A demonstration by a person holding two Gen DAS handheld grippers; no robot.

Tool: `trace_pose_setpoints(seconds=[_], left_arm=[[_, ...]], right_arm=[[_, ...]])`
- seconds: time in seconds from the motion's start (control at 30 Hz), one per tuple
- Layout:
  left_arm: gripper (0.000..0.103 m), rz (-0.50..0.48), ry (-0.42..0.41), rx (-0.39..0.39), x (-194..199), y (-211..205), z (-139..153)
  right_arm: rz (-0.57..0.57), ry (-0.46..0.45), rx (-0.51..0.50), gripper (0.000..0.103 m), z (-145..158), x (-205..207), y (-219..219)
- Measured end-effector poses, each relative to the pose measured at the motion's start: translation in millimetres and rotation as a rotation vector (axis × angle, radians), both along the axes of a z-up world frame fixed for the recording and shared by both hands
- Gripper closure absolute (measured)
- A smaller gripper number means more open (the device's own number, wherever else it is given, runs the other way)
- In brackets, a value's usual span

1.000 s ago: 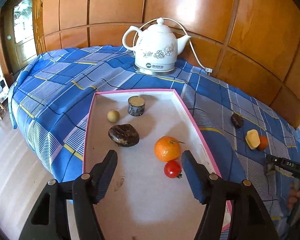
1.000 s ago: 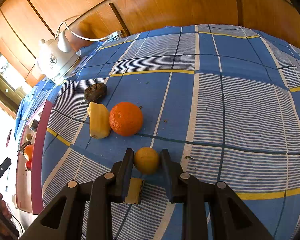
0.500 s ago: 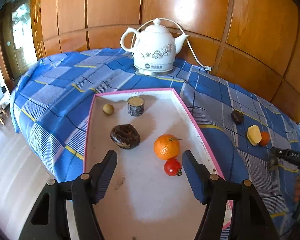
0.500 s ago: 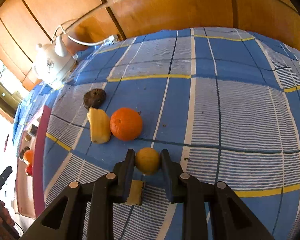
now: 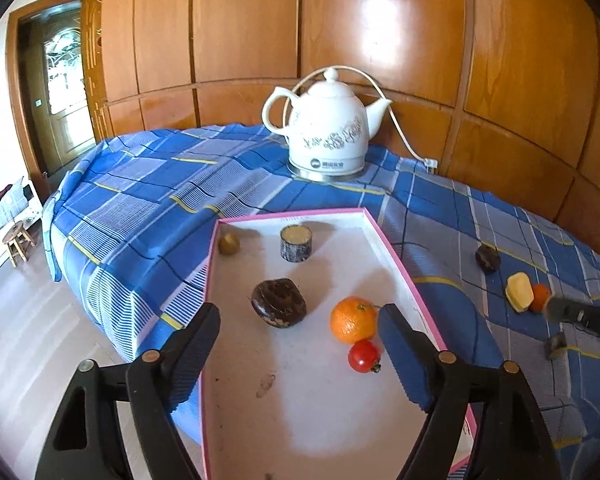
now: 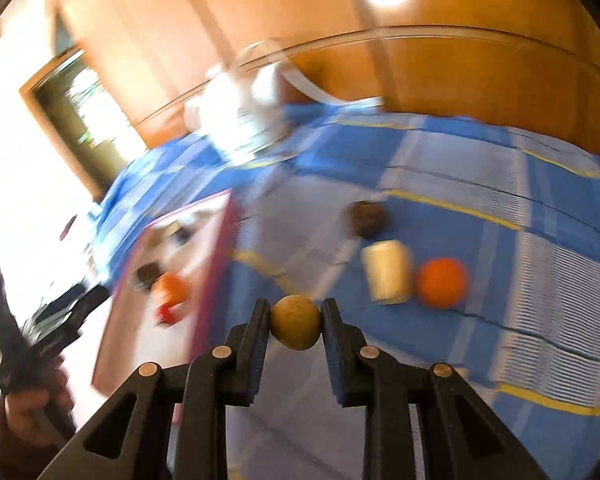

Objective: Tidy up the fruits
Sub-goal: 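Carry the yellow fruit into the tray and open the right gripper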

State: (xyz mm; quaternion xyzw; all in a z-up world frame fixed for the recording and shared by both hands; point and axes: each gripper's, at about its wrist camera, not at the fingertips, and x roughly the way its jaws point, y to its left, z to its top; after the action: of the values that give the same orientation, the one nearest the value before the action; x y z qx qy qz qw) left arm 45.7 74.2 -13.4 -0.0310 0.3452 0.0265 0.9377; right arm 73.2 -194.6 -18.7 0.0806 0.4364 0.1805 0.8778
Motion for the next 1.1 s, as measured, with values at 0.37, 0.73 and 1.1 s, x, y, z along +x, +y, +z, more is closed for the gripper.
trace_pose_setpoints(seconds=[0.37,0.73,1.1], left_arm=[[0.017,0.033,-0.010,-0.008,-5,12,0],[0.016,0.053,-0.007,-0.021,-6,20,-3],[0.016,0.030,-0.017,-0.017,-10,14,0]], right_arm=[[0.247,0.021,-0.021,0.077,-8,-11,100],[0.254,0.062,-0.072,0.076,-27,-1,130],[0.184,0.017,-0.101,0.069,-17,-10,110]])
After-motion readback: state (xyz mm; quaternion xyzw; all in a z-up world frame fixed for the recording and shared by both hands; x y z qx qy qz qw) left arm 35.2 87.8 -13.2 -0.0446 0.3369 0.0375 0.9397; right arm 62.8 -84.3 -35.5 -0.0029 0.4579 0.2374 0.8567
